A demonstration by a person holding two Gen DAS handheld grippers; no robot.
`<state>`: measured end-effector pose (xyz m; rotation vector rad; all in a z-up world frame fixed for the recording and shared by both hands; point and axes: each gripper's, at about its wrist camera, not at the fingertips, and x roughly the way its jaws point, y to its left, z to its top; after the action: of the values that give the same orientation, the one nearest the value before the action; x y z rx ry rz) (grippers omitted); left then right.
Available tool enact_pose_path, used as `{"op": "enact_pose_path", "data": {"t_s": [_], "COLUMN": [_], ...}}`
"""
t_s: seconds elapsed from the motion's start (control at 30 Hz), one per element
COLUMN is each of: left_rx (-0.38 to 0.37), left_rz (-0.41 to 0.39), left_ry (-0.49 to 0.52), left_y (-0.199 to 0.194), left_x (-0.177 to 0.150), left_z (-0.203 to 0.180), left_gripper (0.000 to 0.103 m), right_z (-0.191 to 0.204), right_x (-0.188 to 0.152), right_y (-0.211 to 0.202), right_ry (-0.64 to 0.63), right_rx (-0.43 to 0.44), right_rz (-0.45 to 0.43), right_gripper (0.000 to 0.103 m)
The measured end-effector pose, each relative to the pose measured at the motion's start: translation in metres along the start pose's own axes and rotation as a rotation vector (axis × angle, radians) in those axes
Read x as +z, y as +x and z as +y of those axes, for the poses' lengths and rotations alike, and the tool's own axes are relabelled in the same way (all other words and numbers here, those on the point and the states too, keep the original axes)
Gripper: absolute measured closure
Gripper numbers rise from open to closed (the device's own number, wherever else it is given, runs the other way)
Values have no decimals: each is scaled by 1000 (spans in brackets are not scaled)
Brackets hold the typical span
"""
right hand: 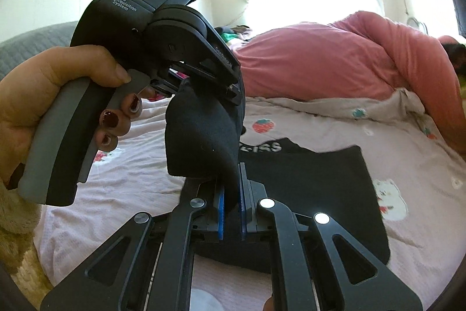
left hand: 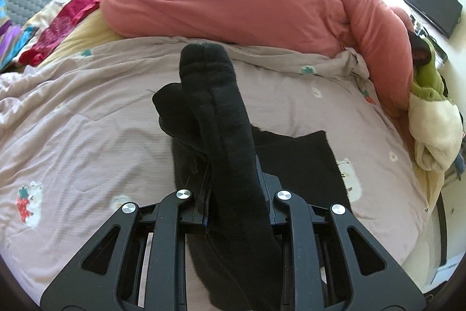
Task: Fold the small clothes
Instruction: 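Lift the side edge with both grippers and fold it over the shirt, then open both grippers to release the folded shirt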
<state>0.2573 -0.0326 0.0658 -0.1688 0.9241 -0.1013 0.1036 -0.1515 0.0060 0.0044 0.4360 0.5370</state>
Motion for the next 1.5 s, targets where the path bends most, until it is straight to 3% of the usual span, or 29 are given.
{"op": "enact_pose_path", "data": {"t_s": [0.47, 0.8, 0.9, 0.97, 1.0, 1.03, 1.13, 1.2, 1.3, 1.37, 1.4, 1.43, 1.5], "left_rx": [-8, -4, -9, -24, -68, -134, -225, -225, -134, -78, -49, -23, 16], "left_rz": [78, 117, 122, 141, 144, 142, 118, 78, 9, -20, -31, -34, -34], "left_ry": [69, 103, 110, 104, 100, 78, -1, -30, -25, -24, -23, -22, -17], "left_y": [48, 73, 78, 85, 86, 83, 71, 60, 41, 33, 30, 29, 29], "left_x": [-11, -19, -20, -20, -21, -22, -24, -25, -31, -36, -41, -45, -58], "left_z": [-67, -98, -105, -109, -111, -110, -100, -89, -68, -53, -45, -38, -25], "left_gripper": [88, 82, 73, 60, 42, 33, 31, 31, 31, 31, 31, 31, 31], "right_z": [-52, -77, -84, -89, -92, -96, -111, -123, -130, -132, -131, -133, -133], "right_x": [-28, -44, -46, -47, -49, -51, -63, -72, -73, -70, -67, -64, -53], "right_y": [-14, -13, -12, -9, -9, -8, -4, -4, -7, -11, -12, -13, -16], "right_ry": [111, 215, 246, 279, 297, 318, 418, 501, 539, 540, 540, 539, 542], "right_rx": [-38, -31, -24, -19, -17, -15, -5, 29, 70, 92, 108, 132, 171], "right_rz": [42, 86, 94, 109, 118, 129, 174, 194, 207, 202, 204, 204, 186], "right_gripper": [97, 97, 97, 97, 97, 96, 94, 92, 85, 74, 61, 41, 29]}}
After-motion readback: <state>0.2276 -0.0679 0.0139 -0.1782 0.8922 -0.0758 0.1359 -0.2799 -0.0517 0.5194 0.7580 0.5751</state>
